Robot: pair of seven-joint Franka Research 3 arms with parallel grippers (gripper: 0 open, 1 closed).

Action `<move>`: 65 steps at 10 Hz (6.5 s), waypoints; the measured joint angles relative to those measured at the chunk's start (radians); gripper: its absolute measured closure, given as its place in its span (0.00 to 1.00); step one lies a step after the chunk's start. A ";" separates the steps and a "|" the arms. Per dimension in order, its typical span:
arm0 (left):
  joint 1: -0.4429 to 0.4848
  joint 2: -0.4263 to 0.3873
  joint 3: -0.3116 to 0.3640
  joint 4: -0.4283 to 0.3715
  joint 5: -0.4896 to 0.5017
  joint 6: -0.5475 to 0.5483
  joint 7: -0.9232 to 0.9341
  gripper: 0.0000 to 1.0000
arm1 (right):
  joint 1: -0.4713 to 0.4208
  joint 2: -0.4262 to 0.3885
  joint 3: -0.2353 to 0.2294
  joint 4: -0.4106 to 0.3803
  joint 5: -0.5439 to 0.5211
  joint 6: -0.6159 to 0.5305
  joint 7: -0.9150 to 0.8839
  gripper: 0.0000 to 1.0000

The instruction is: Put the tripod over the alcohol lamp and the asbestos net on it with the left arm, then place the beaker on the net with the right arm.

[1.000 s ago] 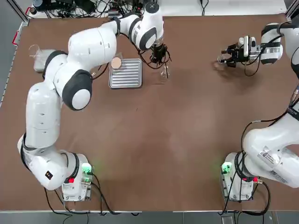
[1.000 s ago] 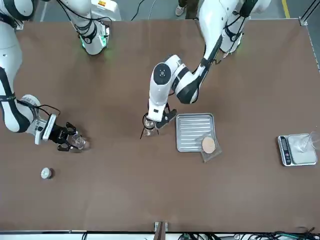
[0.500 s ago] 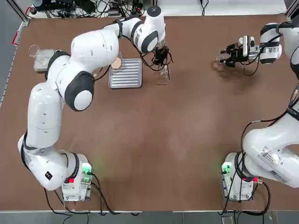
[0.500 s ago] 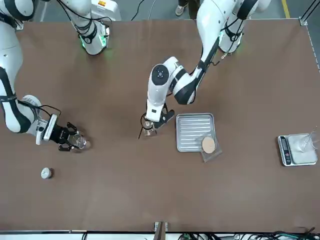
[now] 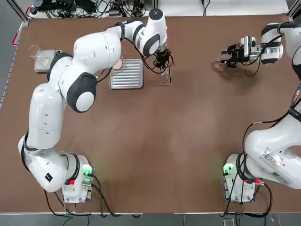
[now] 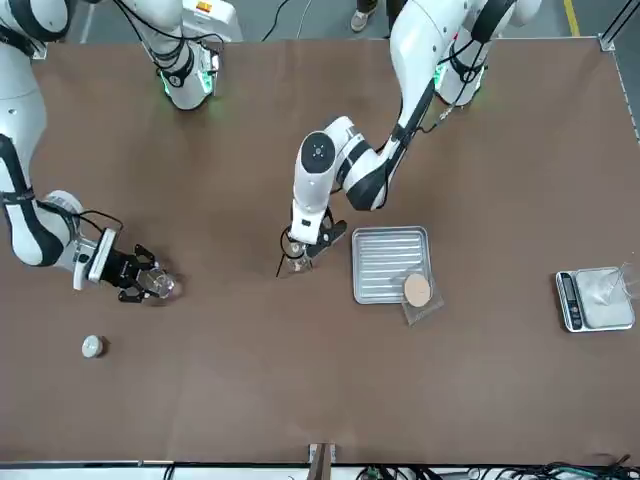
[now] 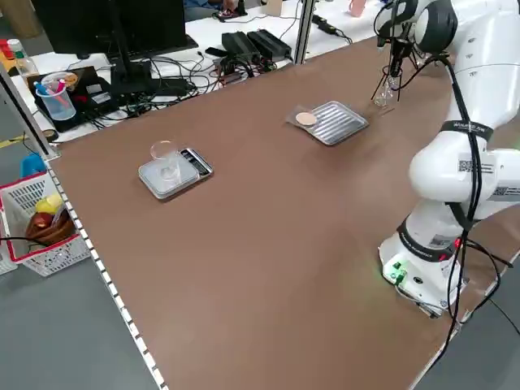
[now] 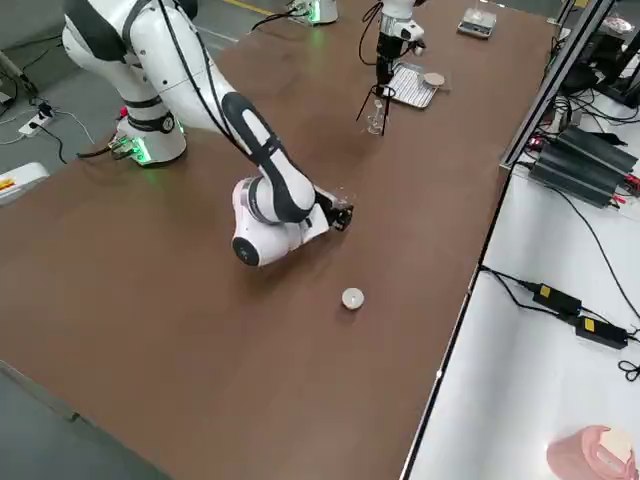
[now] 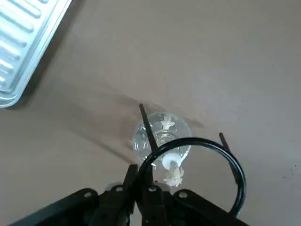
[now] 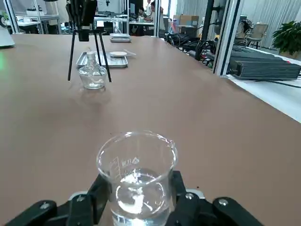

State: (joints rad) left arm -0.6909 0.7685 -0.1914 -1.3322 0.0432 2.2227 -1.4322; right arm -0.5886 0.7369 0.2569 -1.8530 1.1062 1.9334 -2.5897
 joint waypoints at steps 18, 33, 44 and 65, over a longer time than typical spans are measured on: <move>0.000 0.022 0.000 0.007 0.000 0.000 0.000 0.70 | 0.006 0.000 -0.050 0.002 -0.032 -0.006 0.005 0.42; 0.037 -0.058 0.002 0.042 0.000 -0.122 0.000 0.57 | 0.029 0.000 -0.044 0.002 -0.032 -0.017 0.006 0.42; 0.950 -0.196 -0.336 -0.215 -0.092 -0.164 1.060 0.54 | 0.032 0.001 -0.043 0.001 -0.032 -0.017 0.008 0.42; 1.205 0.221 -0.356 -0.128 -0.580 -0.263 2.026 0.49 | 0.035 0.001 -0.041 0.000 -0.032 -0.018 0.009 0.42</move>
State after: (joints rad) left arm 0.5138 0.9899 -0.5477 -1.4604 -0.5370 1.9592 0.5939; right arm -0.5533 0.7374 0.2162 -1.8525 1.0743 1.9157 -2.5807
